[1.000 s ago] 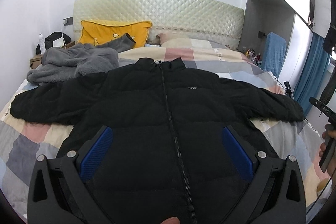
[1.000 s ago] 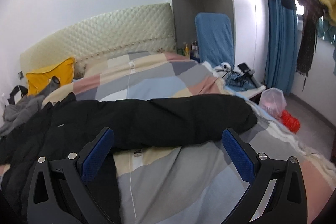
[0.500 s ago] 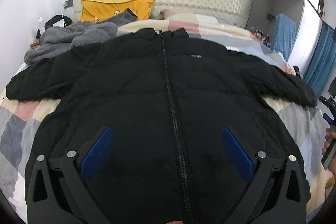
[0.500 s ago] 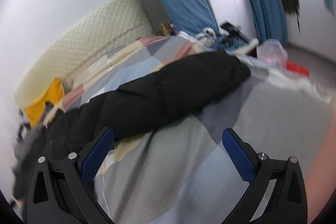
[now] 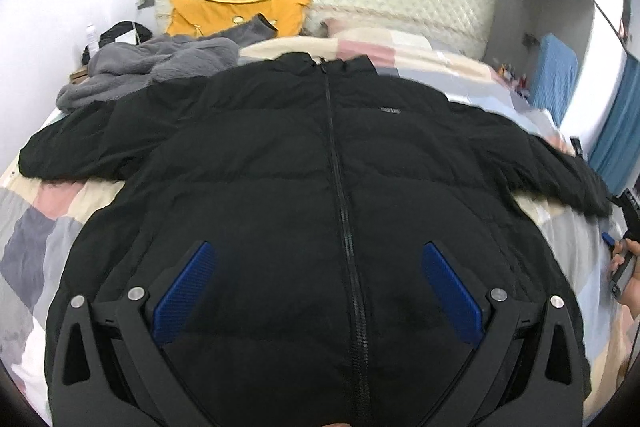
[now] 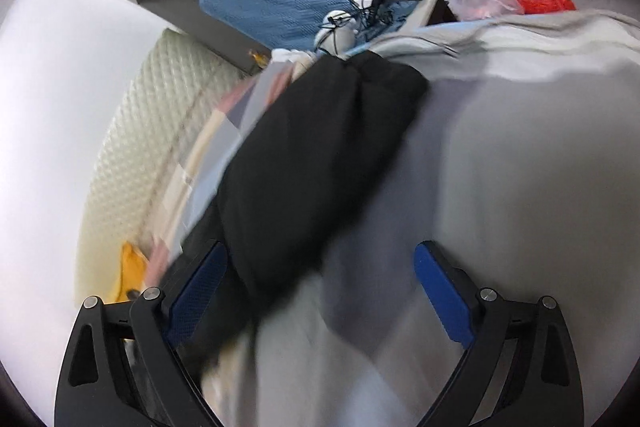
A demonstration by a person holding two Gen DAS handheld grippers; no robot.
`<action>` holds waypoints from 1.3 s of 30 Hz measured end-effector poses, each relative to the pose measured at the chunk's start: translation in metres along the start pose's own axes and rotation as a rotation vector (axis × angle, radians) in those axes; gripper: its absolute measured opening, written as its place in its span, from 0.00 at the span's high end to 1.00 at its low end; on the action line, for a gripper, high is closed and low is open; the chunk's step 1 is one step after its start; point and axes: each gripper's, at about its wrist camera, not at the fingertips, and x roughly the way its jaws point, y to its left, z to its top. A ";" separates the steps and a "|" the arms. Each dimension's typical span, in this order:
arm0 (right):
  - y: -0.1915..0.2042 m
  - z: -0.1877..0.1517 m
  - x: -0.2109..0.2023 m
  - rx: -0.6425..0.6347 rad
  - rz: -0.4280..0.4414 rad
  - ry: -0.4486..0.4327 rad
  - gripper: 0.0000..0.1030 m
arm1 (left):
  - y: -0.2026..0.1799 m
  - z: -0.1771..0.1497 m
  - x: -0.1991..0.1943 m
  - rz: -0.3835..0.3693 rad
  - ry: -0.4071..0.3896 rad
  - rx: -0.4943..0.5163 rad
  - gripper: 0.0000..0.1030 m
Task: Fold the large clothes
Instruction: 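Grasp the black jacket's sleeve cuff with the right gripper, then lift the sleeve and fold it across the jacket body with the right gripper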
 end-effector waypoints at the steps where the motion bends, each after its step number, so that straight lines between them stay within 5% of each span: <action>1: 0.002 0.004 0.005 -0.001 0.003 0.003 0.09 | 0.002 0.001 0.000 0.002 -0.002 -0.008 0.00; 12: 0.033 0.043 0.044 -0.040 -0.102 -0.063 0.14 | 0.007 0.001 0.005 -0.023 0.001 -0.040 0.00; 13: 0.033 0.049 0.045 -0.026 -0.096 -0.068 0.21 | 0.006 0.000 0.006 -0.028 0.001 -0.037 0.00; 17: 0.031 0.069 0.049 0.032 -0.096 -0.062 0.80 | 0.003 0.001 0.008 -0.043 0.000 -0.031 0.00; 18: 0.034 0.074 0.046 0.006 -0.108 -0.068 0.86 | 0.003 0.002 0.009 -0.035 -0.004 -0.028 0.00; 22: 0.049 0.089 0.030 -0.056 -0.095 -0.138 0.94 | 0.002 0.009 0.015 0.081 -0.025 0.002 0.00; 29: 0.086 0.117 -0.007 -0.096 -0.062 -0.181 0.96 | 0.022 0.014 0.028 0.088 0.035 -0.022 0.00; 39: 0.262 0.100 -0.080 -0.376 0.057 -0.226 0.94 | 0.027 0.021 0.003 0.086 -0.008 0.038 0.00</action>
